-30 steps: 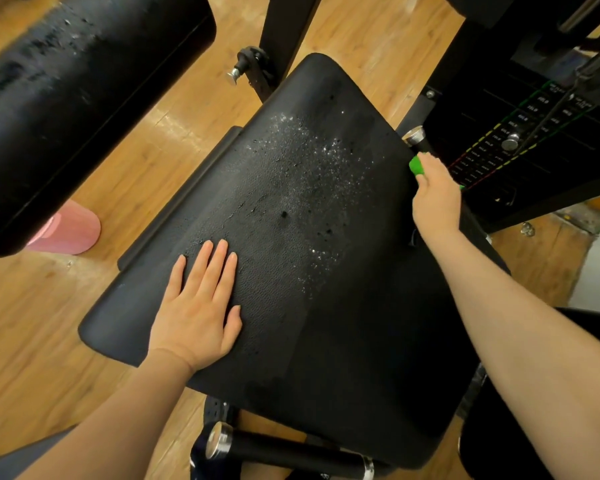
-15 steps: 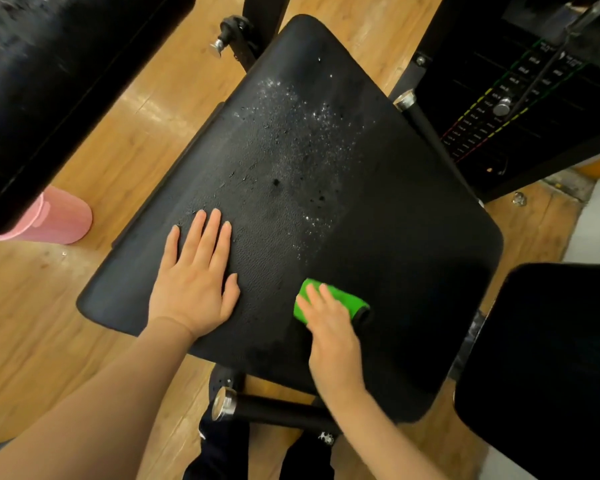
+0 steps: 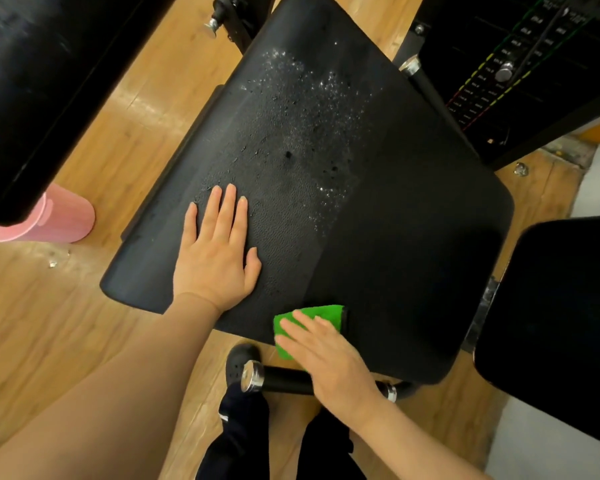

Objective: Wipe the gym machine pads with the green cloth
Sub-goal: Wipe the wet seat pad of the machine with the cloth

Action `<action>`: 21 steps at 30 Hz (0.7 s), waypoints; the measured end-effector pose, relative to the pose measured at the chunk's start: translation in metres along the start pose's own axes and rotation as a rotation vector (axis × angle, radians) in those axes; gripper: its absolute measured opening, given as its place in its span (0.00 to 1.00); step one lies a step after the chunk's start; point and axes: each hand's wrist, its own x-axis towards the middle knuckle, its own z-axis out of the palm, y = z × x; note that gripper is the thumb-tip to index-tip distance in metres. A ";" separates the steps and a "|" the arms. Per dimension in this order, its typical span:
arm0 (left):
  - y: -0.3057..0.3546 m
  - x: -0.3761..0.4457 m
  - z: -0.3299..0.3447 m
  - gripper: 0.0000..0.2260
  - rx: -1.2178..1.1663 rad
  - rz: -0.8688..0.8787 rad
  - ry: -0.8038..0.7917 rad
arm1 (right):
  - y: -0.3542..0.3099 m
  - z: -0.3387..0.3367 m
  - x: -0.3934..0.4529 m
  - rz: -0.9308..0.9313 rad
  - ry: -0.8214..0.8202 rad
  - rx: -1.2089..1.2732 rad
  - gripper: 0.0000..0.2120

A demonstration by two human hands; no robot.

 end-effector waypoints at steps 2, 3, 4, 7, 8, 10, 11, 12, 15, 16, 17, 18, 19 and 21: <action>0.000 0.000 -0.001 0.31 0.003 0.005 -0.013 | -0.007 0.006 0.007 -0.182 -0.159 -0.084 0.23; 0.000 -0.001 -0.001 0.31 0.008 0.005 -0.019 | -0.007 0.009 0.008 -0.239 -0.217 -0.149 0.24; 0.000 -0.002 -0.002 0.31 0.016 0.004 -0.024 | -0.005 0.009 0.009 -0.268 -0.251 -0.197 0.25; 0.000 -0.001 -0.004 0.30 0.051 -0.006 -0.043 | 0.009 -0.001 -0.002 -0.239 -0.270 -0.238 0.24; 0.000 -0.002 -0.005 0.30 0.063 -0.010 -0.062 | 0.015 -0.004 -0.009 -0.213 -0.265 -0.239 0.24; 0.000 -0.002 -0.006 0.31 0.072 -0.013 -0.080 | 0.023 -0.007 -0.027 -0.137 -0.257 -0.215 0.25; 0.000 -0.003 -0.007 0.32 0.072 -0.013 -0.081 | 0.025 -0.008 -0.034 -0.098 -0.248 -0.208 0.25; 0.000 -0.004 -0.008 0.32 0.070 -0.013 -0.086 | 0.025 -0.010 -0.038 -0.068 -0.224 -0.203 0.26; 0.000 -0.003 -0.010 0.31 0.052 -0.010 -0.095 | 0.021 -0.026 -0.022 0.078 -0.037 -0.093 0.26; 0.001 -0.002 -0.010 0.31 0.049 -0.010 -0.095 | 0.025 -0.036 -0.009 0.132 0.078 -0.050 0.24; 0.001 -0.002 -0.010 0.31 0.046 -0.011 -0.093 | 0.031 -0.047 0.008 0.185 0.199 -0.039 0.22; 0.001 -0.002 -0.009 0.30 0.045 -0.011 -0.089 | 0.041 -0.059 0.027 0.237 0.298 -0.059 0.21; 0.001 -0.001 -0.008 0.30 0.045 -0.011 -0.085 | 0.052 -0.069 0.048 0.289 0.369 -0.090 0.21; 0.001 -0.002 -0.007 0.31 0.045 -0.013 -0.081 | 0.072 -0.086 0.092 0.387 0.426 -0.128 0.23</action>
